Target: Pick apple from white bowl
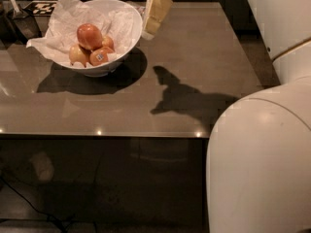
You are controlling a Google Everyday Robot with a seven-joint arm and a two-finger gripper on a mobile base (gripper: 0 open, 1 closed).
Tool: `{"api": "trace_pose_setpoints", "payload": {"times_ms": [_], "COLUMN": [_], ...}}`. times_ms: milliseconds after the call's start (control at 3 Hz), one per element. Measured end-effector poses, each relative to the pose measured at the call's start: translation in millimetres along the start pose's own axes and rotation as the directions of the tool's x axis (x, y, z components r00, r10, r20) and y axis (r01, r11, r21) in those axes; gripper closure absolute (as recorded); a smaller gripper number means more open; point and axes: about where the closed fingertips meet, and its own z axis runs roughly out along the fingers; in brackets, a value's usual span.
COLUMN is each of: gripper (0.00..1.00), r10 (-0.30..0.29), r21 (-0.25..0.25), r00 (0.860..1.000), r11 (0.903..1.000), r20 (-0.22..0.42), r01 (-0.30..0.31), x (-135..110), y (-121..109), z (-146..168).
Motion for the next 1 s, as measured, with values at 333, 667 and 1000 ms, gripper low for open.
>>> {"api": "trace_pose_setpoints", "payload": {"times_ms": [333, 667, 1000], "gripper": [0.0, 0.0, 0.0], "r10": [0.0, -0.066, -0.068], "r21": [0.0, -0.022, -0.007], "r00": [1.0, 0.998, 0.998], "r11": [1.0, 0.9975, 0.9976], "r20": [0.0, 0.001, 0.014], "r01": [0.0, 0.067, 0.068], "x": [-0.1, -42.5, -47.1], "y": [0.0, -29.2, -34.2], "z": [0.1, 47.5, 52.5]}}
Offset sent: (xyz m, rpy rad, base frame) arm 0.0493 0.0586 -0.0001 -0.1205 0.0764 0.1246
